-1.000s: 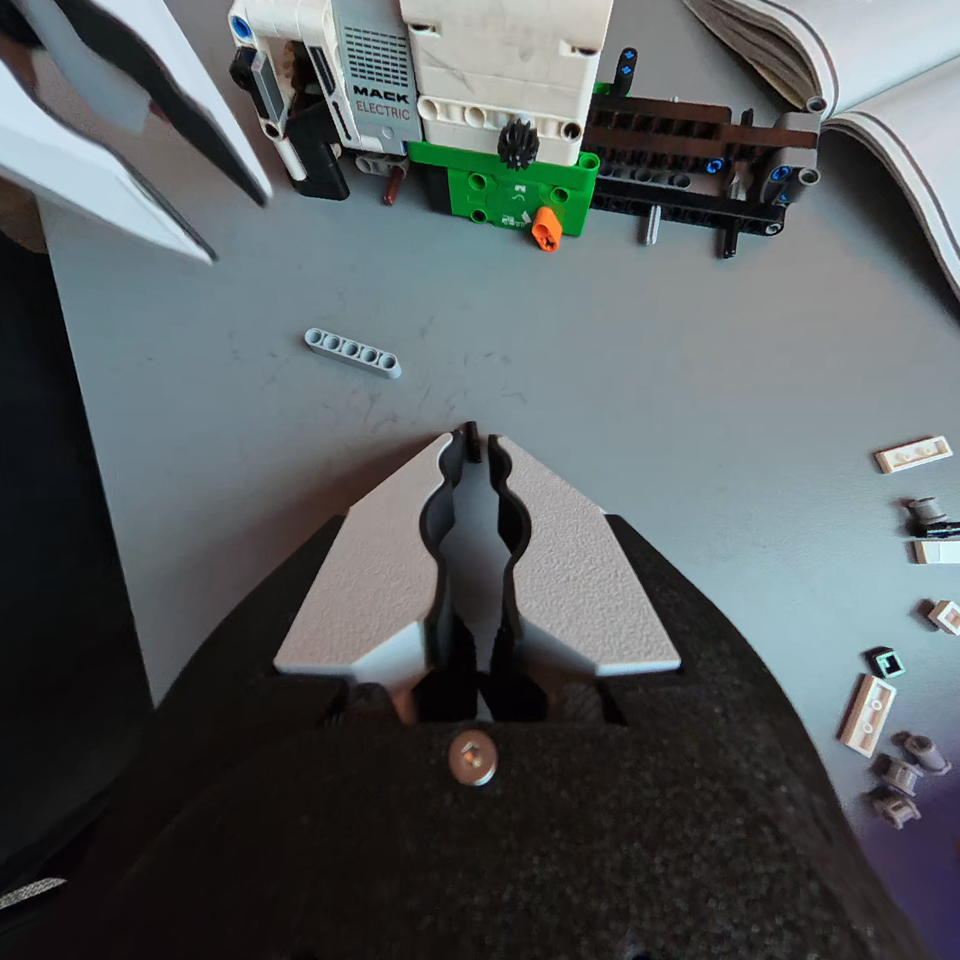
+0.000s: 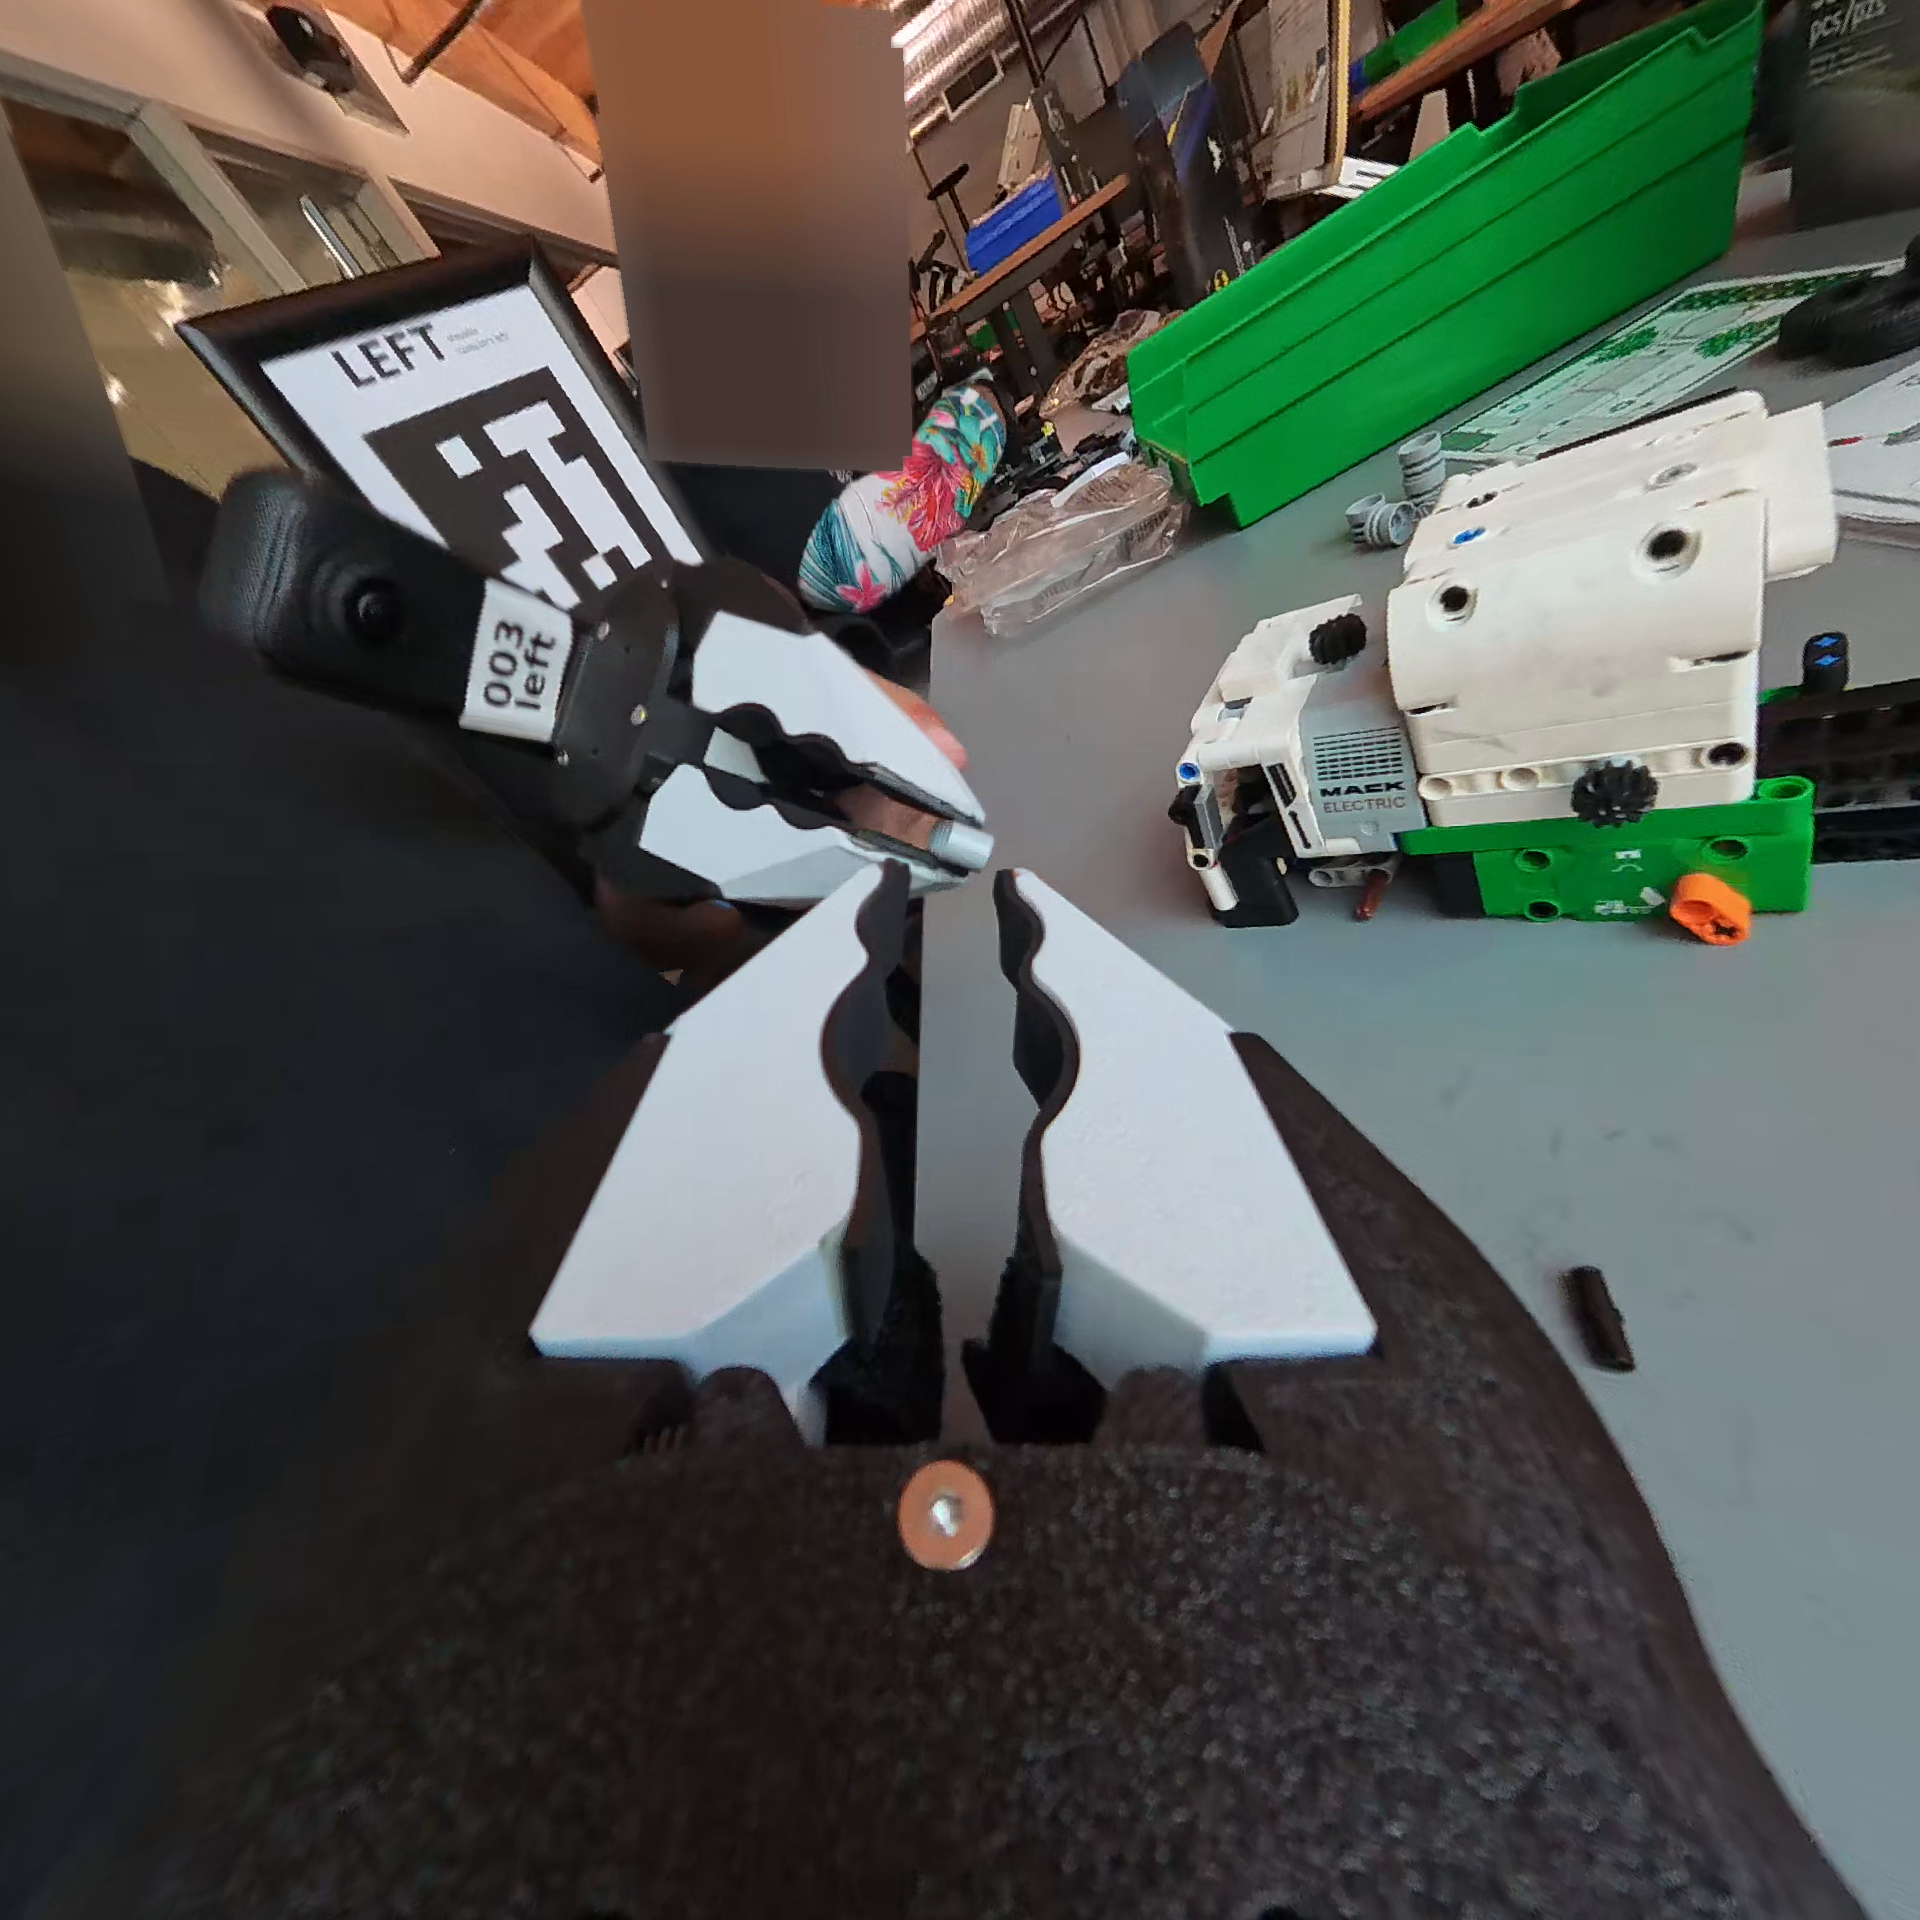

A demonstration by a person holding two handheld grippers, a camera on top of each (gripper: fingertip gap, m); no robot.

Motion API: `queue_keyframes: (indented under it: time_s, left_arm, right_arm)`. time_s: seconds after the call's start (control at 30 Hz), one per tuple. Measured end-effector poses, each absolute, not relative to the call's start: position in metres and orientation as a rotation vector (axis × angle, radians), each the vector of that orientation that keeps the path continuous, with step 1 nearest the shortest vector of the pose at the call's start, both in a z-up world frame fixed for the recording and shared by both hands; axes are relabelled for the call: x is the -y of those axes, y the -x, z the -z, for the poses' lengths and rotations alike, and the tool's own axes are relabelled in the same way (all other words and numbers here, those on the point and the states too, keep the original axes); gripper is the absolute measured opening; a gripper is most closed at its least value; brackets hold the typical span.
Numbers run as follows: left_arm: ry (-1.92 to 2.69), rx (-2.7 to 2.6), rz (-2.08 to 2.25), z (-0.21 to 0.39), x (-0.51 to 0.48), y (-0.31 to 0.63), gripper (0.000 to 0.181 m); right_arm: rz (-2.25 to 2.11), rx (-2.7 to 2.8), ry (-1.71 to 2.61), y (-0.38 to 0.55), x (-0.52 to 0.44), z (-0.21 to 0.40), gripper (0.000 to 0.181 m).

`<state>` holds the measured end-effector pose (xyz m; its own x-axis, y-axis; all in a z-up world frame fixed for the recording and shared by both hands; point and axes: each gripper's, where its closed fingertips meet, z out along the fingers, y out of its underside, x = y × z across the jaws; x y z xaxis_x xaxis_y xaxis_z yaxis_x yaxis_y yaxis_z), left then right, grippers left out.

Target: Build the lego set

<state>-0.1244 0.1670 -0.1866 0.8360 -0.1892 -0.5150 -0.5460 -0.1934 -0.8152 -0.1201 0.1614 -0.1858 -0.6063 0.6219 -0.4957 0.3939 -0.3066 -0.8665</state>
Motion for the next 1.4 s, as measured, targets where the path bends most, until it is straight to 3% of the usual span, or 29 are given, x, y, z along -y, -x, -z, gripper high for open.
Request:
queue_keyframes:
  time_s: [0.33,0.73,0.87,1.4]
  left_arm:
    - [1.677,-0.654,-0.487,0.188,-0.15,0.116,0.006]
    - [1.59,-0.686,-0.542,0.178,-0.146,0.099,0.006]
    - [1.598,-0.628,-0.425,0.178,-0.151,0.099,0.007]
    - [1.564,-0.653,-0.655,0.187,-0.156,0.112,0.006]
  right_arm:
    - [-2.043,1.702,1.329,0.117,-0.142,0.185,0.007]
    - [-2.142,1.708,1.319,0.104,-0.129,0.174,0.008]
    - [-2.102,1.723,1.33,0.102,-0.133,0.173,0.015]
    - [-1.948,1.683,1.439,0.118,-0.14,0.188,0.007]
